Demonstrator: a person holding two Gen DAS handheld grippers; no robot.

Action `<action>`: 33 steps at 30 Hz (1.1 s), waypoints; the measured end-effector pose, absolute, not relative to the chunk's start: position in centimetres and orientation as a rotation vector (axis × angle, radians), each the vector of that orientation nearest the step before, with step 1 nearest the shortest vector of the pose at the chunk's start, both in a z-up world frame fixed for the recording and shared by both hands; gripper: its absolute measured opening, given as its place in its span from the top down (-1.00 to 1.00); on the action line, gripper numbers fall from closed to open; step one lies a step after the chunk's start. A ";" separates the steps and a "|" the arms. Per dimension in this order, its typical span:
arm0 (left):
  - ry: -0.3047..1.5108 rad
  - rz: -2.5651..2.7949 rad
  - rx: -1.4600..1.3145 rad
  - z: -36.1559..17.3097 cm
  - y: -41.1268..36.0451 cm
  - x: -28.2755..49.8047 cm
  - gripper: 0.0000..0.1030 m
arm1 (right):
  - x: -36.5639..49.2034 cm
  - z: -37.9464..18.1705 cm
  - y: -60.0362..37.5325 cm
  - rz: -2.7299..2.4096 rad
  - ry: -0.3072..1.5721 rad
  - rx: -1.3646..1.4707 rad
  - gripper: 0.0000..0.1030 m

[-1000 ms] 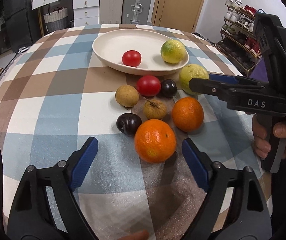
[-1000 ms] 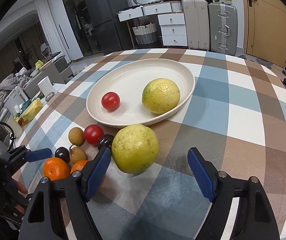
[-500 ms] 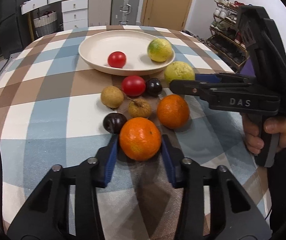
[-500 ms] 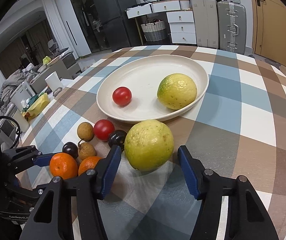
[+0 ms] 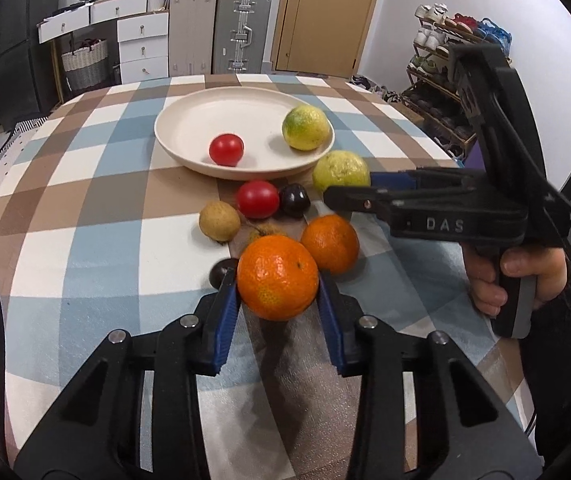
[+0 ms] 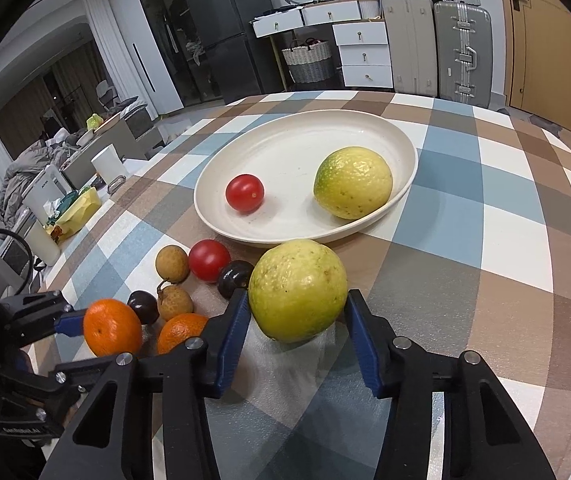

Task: Organize fruits
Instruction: 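Carry the green-yellow citrus and orange onto the white plate and open both tools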

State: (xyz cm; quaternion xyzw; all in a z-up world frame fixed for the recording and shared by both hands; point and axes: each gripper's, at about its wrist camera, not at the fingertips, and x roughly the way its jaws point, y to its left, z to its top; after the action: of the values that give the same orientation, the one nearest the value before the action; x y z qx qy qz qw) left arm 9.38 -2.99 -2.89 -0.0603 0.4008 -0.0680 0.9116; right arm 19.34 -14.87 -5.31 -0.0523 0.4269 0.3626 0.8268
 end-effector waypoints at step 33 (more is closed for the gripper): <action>0.748 -0.090 -0.142 -1.1 1.3 21.1 0.32 | 19.8 -5.0 -15.4 0.810 0.891 -0.032 0.04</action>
State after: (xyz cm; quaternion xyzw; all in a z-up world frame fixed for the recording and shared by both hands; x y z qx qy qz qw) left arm 21.08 1.34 -1.07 -0.0691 0.3651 -0.0439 0.9274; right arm 19.84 -15.35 -4.96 -0.0153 0.4192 0.3808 0.8240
